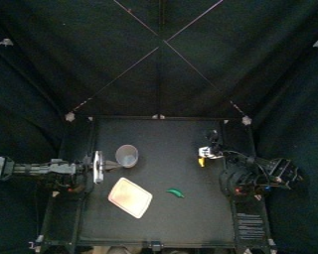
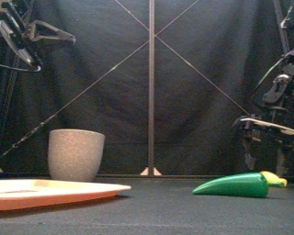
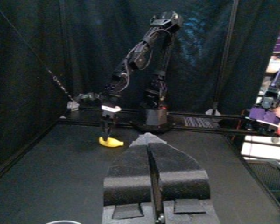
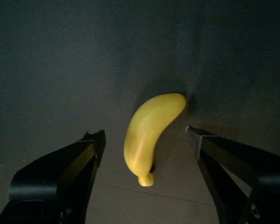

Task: Pick the banana then place it in the grey bowl
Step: Pick the banana

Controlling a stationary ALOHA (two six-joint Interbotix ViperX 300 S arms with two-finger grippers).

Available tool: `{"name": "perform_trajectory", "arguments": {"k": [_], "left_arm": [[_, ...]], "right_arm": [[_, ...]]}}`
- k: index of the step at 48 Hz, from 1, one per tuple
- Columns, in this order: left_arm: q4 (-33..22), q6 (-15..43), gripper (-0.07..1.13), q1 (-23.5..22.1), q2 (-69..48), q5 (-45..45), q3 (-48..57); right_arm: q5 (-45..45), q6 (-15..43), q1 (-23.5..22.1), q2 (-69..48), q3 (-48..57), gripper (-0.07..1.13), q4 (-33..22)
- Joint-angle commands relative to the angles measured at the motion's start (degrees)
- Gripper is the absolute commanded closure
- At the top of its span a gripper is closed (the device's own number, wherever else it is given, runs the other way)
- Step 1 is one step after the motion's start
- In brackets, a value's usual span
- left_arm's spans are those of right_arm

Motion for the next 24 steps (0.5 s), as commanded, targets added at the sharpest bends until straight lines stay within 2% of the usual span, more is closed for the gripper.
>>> {"name": "perform_trajectory", "arguments": {"k": [1, 6, 10, 19, 24], "left_arm": [[-0.09, -0.26, 1.04, 0.18, 0.09, -0.44, -1.32], [-0.09, -0.35, 1.04, 0.0, -0.44, -0.44, -1.14], [-0.09, -0.35, 1.04, 0.0, -0.79, -0.44, -0.97], [-0.18, -0.35, 1.04, 0.0, -1.05, -0.44, -0.62], [-0.7, -0.35, 1.04, 0.0, -1.05, -0.44, -0.53]], "right_arm": [[1.32, 0.18, 0.09, 3.08, -2.9, 0.04, -0.62], [5.1, 0.09, 0.09, 5.98, -4.31, 0.07, -1.58], [7.47, 0.18, 0.35, 7.56, -5.19, 0.15, -2.9], [8.26, 0.09, 2.81, 7.82, -8.35, 0.43, -3.43], [7.91, 0.0, 6.68, 6.86, -11.78, 0.55, -3.16]]}}
